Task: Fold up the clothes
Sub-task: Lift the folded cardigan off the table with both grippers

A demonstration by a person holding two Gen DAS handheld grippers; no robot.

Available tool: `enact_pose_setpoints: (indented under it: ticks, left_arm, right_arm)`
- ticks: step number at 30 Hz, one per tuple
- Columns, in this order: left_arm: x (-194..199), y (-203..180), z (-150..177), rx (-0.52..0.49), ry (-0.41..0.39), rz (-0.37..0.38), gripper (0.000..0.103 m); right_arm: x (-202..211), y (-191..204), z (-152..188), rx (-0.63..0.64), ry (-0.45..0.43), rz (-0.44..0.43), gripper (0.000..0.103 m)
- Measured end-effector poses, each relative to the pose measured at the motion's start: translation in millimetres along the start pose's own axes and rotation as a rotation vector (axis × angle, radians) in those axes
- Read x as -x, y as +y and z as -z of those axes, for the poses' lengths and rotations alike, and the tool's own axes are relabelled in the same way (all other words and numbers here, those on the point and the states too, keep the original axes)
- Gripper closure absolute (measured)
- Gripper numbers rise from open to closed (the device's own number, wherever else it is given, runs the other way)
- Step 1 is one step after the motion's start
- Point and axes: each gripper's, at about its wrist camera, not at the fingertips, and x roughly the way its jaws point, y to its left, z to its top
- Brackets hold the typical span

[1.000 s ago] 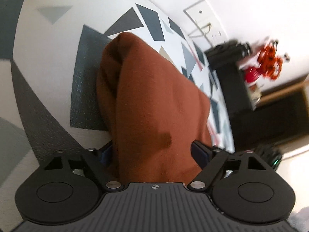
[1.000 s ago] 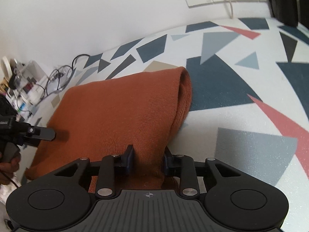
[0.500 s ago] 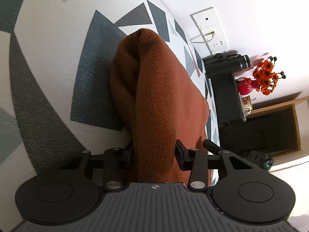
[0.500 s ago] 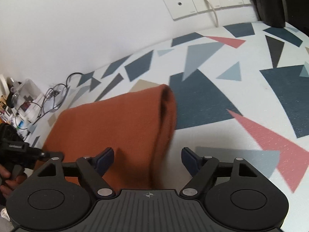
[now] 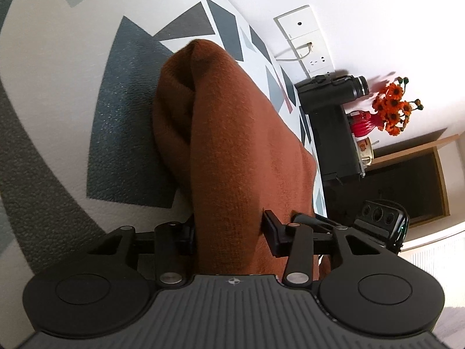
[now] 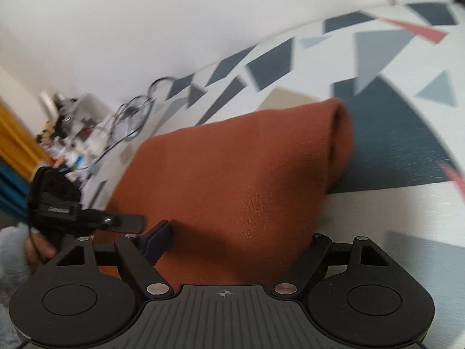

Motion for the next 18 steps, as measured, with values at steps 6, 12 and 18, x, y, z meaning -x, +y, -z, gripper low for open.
enact_pose_setpoints:
  ticks: [6,12,18]
  left_arm:
    - [14,-11,13,0.024,-0.068,-0.053,0.065]
    - [52,-42,45,-0.008,-0.231,-0.147,0.066]
    - [90,-73,78,-0.037,-0.396,-0.241,0.066]
  right_arm:
    - [-16,17,0,0.004,0.025,-0.035,0.052]
    - [-5,42,3,0.089,-0.008,-0.063,0.062]
    - [-2,75,-21,0.227,-0.015,-0.206,0.062]
